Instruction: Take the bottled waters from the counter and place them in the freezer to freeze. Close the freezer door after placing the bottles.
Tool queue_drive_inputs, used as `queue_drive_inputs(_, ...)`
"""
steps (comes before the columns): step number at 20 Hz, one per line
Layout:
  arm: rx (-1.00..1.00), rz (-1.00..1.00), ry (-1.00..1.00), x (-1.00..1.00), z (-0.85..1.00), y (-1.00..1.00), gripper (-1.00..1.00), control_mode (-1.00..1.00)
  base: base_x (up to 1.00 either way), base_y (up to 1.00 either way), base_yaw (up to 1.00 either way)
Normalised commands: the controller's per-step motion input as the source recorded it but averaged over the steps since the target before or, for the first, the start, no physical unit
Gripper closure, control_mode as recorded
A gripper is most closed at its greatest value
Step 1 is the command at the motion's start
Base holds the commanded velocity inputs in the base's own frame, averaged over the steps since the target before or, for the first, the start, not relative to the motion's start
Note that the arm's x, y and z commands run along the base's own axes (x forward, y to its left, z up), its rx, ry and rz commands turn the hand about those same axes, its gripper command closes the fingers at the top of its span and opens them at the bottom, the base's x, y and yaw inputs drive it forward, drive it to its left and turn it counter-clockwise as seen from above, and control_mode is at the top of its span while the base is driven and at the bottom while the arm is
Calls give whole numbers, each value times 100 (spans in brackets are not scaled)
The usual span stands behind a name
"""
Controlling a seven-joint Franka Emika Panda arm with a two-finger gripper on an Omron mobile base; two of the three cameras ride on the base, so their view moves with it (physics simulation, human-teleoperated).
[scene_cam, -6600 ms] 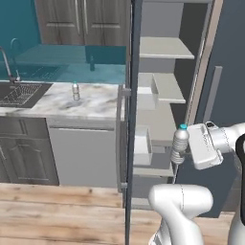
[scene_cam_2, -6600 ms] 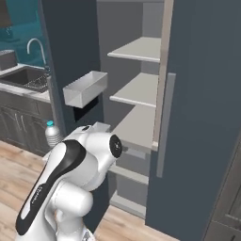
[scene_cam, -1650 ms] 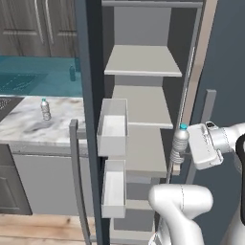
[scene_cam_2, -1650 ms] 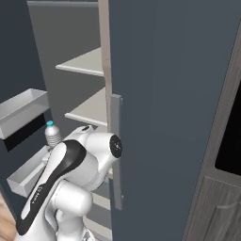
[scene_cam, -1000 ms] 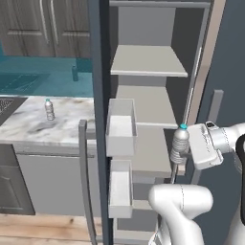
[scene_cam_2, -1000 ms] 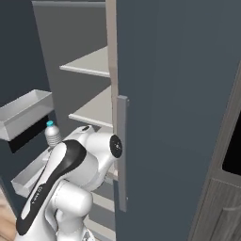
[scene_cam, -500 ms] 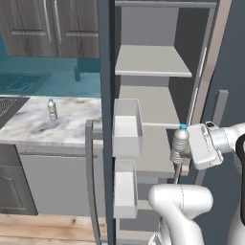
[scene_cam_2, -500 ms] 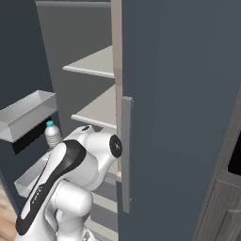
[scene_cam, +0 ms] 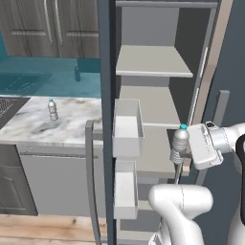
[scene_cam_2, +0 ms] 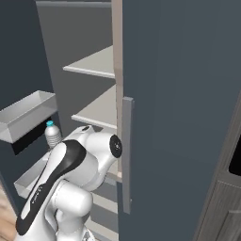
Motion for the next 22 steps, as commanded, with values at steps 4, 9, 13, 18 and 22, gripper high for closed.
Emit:
queue_drive_inputs(4, 0, 0, 0, 0, 0, 0, 100, 100, 11, 0, 0)
queue_drive_inputs(9, 0, 0, 0, 0, 0, 0, 100, 100, 2, 0, 0)
queue_drive_inputs(13, 0, 0, 0, 0, 0, 0, 100, 100, 0, 0, 0)
queue_drive_inputs(18, 0, 0, 0, 0, 0, 0, 100, -100, 0, 0, 0)
queue_drive_inputs(22, 0, 0, 0, 0, 0, 0, 100, -100, 0, 0, 0)
